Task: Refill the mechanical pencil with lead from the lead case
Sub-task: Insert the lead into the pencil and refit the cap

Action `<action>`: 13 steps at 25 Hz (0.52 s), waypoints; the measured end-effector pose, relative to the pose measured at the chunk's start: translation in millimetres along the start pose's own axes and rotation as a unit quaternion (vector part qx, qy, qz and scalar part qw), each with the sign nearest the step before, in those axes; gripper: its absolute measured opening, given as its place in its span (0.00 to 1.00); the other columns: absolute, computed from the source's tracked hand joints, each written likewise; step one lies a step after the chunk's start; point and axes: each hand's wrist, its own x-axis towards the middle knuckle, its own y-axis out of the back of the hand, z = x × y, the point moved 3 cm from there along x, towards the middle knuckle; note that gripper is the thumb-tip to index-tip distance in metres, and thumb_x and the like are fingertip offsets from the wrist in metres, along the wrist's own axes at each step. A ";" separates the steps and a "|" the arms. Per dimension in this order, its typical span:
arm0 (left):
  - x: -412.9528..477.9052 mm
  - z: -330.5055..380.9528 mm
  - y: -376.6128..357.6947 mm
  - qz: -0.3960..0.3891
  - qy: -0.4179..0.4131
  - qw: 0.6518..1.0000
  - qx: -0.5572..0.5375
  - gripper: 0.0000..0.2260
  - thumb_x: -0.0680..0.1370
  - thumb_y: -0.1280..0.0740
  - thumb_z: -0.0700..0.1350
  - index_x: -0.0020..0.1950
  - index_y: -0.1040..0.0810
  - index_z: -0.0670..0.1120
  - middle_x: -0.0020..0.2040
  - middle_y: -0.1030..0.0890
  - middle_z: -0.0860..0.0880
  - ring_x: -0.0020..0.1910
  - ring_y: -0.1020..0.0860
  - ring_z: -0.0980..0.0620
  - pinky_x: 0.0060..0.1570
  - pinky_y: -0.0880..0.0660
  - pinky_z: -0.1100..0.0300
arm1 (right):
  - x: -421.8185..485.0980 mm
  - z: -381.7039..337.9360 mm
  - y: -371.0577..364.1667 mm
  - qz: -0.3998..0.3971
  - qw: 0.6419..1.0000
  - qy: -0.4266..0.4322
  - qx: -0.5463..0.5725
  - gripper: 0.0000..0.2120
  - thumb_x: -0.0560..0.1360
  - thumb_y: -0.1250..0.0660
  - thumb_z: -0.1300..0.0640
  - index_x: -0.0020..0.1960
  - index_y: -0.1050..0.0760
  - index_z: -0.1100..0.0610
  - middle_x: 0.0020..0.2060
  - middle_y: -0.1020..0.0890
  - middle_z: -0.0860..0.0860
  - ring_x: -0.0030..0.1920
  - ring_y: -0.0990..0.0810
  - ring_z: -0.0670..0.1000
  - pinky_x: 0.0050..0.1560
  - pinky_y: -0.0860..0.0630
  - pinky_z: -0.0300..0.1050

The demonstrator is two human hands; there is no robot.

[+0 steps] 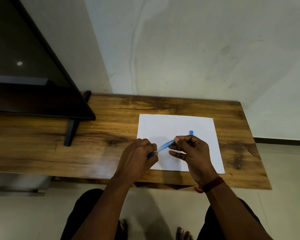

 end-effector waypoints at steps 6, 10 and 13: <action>-20.7 22.4 -4.9 -0.006 -0.066 0.998 -0.004 0.05 0.74 0.30 0.42 0.48 0.17 0.43 0.39 0.20 0.47 0.37 0.26 0.54 0.35 0.27 0.60 | -37.0 -2.1 12.9 0.029 0.999 -0.012 0.010 0.05 0.73 0.29 0.63 0.48 0.18 0.62 0.44 0.14 0.60 0.46 0.14 0.58 0.47 0.17 0.56; -30.6 46.4 1.1 0.040 -0.097 0.994 0.020 0.07 0.74 0.29 0.41 0.51 0.18 0.43 0.42 0.19 0.47 0.40 0.24 0.52 0.35 0.26 0.60 | -68.4 -5.4 15.7 0.032 0.999 0.000 0.035 0.09 0.72 0.29 0.58 0.52 0.18 0.58 0.47 0.14 0.56 0.48 0.15 0.56 0.45 0.17 0.52; -40.5 72.3 6.5 0.098 -0.124 0.986 0.043 0.09 0.72 0.26 0.41 0.52 0.18 0.43 0.44 0.18 0.47 0.41 0.22 0.51 0.35 0.22 0.58 | -92.3 -7.9 5.4 0.008 1.000 0.018 0.011 0.11 0.72 0.29 0.54 0.53 0.18 0.55 0.48 0.14 0.52 0.51 0.16 0.52 0.45 0.18 0.46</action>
